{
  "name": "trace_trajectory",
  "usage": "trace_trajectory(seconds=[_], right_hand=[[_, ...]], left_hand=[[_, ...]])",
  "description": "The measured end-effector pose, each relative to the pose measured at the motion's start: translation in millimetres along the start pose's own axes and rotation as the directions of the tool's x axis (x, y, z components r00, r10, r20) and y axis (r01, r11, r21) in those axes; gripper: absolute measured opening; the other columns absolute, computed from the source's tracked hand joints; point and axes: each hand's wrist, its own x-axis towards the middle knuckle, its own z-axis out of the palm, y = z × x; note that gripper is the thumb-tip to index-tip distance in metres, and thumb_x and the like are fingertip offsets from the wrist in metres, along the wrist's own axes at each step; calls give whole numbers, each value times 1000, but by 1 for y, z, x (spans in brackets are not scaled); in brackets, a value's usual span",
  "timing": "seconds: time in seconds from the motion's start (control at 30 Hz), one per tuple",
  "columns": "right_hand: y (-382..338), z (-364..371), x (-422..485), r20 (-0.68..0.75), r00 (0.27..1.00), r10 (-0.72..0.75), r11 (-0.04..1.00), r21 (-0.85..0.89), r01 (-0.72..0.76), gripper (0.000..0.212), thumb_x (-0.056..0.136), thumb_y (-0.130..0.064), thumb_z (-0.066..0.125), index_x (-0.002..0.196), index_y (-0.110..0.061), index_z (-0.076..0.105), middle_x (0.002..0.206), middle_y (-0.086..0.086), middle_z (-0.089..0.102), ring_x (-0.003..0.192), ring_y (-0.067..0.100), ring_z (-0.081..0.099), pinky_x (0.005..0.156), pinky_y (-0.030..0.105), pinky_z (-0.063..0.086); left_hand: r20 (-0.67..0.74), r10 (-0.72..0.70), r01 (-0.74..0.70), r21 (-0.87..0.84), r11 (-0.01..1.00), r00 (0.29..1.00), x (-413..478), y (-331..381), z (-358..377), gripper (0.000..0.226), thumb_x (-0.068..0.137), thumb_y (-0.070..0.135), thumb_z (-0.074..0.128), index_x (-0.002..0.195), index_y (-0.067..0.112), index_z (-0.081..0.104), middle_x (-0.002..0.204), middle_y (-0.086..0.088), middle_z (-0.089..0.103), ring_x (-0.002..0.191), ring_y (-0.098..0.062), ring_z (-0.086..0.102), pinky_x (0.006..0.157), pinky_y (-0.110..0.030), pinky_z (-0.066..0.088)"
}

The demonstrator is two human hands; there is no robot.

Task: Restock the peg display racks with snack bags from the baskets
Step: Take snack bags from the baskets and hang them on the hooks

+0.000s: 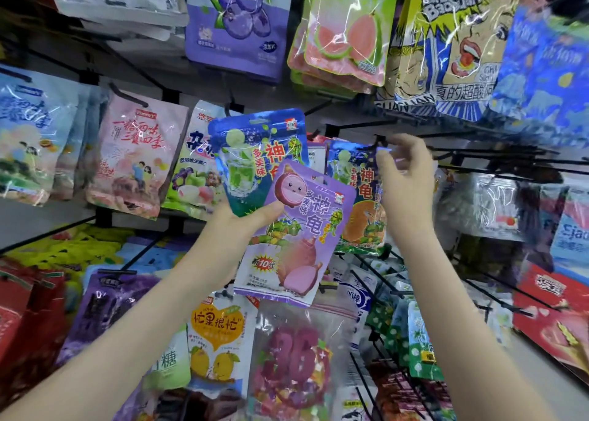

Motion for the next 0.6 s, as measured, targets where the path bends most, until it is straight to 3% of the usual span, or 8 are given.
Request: trace_trajectory(seconds=[0.07, 0.13, 0.2, 0.27, 0.37, 0.47, 0.53, 0.6], right_hand=[[-17, -7, -20, 164, 984, 64, 957, 270, -107, 6, 94, -22, 57, 98, -26, 59, 85, -5, 59, 74, 8, 55, 70, 21, 42], [-24, -10, -32, 328, 945, -1, 967, 242, -83, 8, 91, -28, 63, 99, -27, 60, 80, -9, 60, 75, 7, 58, 69, 19, 43], [-24, -10, -38, 407, 912, -50, 993, 114, 4, 23, 85, -26, 70, 105, -23, 59, 79, -10, 58, 74, 5, 57, 68, 16, 42], [-19, -13, -38, 411, 911, -29, 1000, 21, 22, 27, 83, -19, 72, 104, -22, 56, 81, -7, 57, 73, 4, 54, 68, 15, 41], [-9, -22, -37, 436, 898, 60, 998, -52, -41, 11, 85, -15, 69, 84, -22, 60, 76, -6, 58, 69, 5, 53, 67, 22, 42], [1, -28, -34, 450, 889, 84, 995, -93, -47, 21, 88, -13, 63, 71, -24, 61, 71, -3, 60, 68, 11, 53, 65, 29, 40], [10, -33, -26, 382, 920, 94, 994, -86, -66, 22, 90, -12, 60, 72, -25, 61, 74, -3, 61, 72, 13, 54, 69, 31, 40], [18, -41, -13, 247, 964, 99, 994, -73, -83, 24, 90, -13, 59, 72, -28, 61, 75, -4, 61, 75, 14, 54, 72, 34, 42]], left_hand=[[45, 15, -17, 34, 999, 999, -1, 0, 8, 25, 83, 20, 73, 99, 35, 62, 93, 26, 71, 94, 7, 64, 91, -20, 49], [97, 21, -27, 59, 998, 995, -3, 1, 18, 25, 88, 14, 65, 100, 36, 60, 88, 29, 70, 86, 11, 63, 76, -10, 49], [118, 18, -26, 69, 997, 993, -3, 0, 24, 26, 89, 13, 63, 104, 33, 62, 93, 24, 71, 91, 5, 66, 76, -13, 51], [111, 5, -12, 57, 998, 994, -3, 0, 27, 27, 88, 12, 64, 105, 33, 62, 93, 22, 72, 90, 3, 67, 72, -13, 53], [112, -15, 7, 74, 997, 994, -3, -2, 32, 26, 88, 14, 66, 107, 32, 61, 96, 17, 71, 90, -1, 66, 69, -17, 54], [123, -14, 2, 96, 995, 992, -7, -2, 37, 17, 87, 27, 63, 103, 34, 61, 91, 23, 70, 90, 0, 64, 69, -12, 51], [129, 13, -27, 107, 994, 992, -9, -2, 38, 17, 84, 37, 59, 101, 39, 61, 94, 28, 69, 92, 9, 63, 75, -8, 48], [77, 23, -31, 94, 995, 997, -10, 0, 35, 14, 88, 32, 59, 99, 40, 59, 92, 32, 66, 85, 18, 60, 72, -3, 44]])
